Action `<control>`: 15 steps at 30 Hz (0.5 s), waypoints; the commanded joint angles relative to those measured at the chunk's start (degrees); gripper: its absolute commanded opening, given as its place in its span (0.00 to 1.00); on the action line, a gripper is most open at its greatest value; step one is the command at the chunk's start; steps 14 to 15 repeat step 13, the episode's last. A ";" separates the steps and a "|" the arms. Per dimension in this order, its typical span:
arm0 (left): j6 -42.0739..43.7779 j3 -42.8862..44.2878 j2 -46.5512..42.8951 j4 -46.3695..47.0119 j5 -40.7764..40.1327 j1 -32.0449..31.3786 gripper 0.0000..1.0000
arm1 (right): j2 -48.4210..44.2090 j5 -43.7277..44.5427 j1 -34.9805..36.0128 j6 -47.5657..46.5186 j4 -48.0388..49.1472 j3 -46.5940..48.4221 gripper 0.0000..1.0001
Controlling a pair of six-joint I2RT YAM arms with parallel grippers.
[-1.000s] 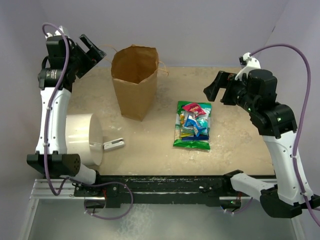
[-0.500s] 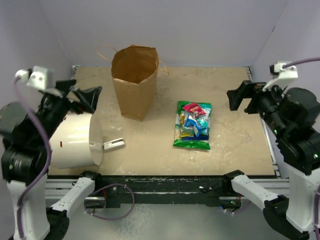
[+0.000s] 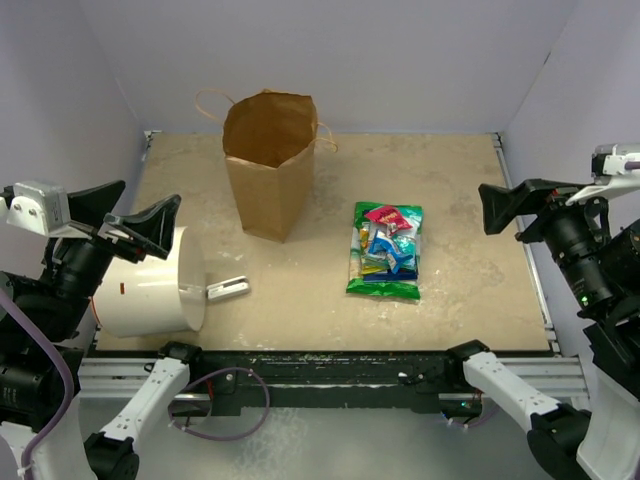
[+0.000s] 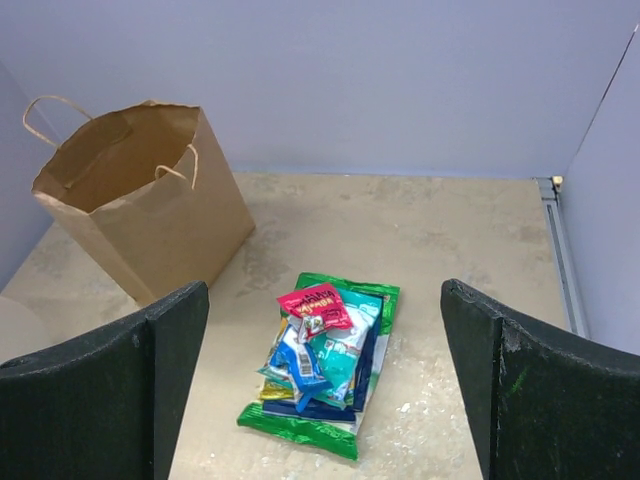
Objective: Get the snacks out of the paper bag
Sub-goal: Reset both arms
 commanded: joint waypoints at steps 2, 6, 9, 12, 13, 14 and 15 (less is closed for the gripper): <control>-0.47 0.50 0.11 0.32 -2.22 0.07 0.99 | -1.24 -0.21 0.09 1.13 2.53 -0.66 1.00; -0.83 0.24 0.42 0.56 -2.41 0.07 0.99 | -1.08 0.20 0.09 1.73 1.98 -1.23 1.00; -1.12 -0.24 0.68 0.70 -2.55 0.07 0.99 | -1.24 -1.41 0.09 0.65 1.92 -2.53 1.00; -1.18 -0.71 0.70 0.73 -2.98 0.07 0.99 | -3.08 -1.00 0.06 -0.77 4.02 -4.87 0.99; -1.11 -0.79 0.71 0.83 -3.10 0.07 0.99 | -1.91 1.05 0.08 -0.59 2.51 -3.73 0.99; -1.11 -0.79 0.71 0.83 -3.10 0.07 0.99 | -1.91 1.05 0.08 -0.59 2.51 -3.73 0.99; -1.11 -0.79 0.71 0.83 -3.10 0.07 0.99 | -1.91 1.05 0.08 -0.59 2.51 -3.73 0.99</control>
